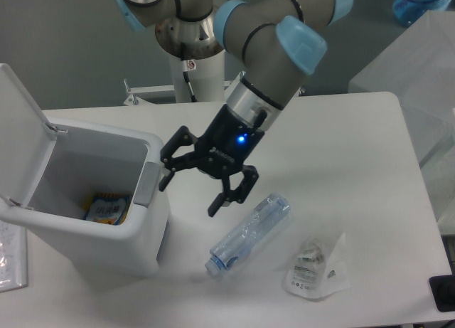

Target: Open the trash can

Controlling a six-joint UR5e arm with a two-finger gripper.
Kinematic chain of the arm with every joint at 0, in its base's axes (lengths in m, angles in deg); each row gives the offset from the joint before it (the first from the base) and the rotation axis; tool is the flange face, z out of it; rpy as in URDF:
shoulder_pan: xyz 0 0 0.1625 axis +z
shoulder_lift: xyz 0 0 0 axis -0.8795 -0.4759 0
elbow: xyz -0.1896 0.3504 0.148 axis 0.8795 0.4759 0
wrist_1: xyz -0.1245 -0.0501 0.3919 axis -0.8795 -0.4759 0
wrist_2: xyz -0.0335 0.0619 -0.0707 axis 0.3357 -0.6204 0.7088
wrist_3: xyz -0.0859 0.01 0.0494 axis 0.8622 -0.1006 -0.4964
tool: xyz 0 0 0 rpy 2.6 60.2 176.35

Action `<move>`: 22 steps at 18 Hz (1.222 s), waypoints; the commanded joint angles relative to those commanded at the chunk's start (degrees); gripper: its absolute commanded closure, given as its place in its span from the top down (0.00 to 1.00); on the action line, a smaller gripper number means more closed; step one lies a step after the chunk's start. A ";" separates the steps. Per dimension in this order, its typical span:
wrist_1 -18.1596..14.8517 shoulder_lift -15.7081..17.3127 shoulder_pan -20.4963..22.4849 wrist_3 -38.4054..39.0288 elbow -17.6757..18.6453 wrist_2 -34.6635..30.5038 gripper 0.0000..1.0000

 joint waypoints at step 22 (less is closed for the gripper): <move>-6.94 -18.11 9.51 -42.44 -19.51 -47.99 1.00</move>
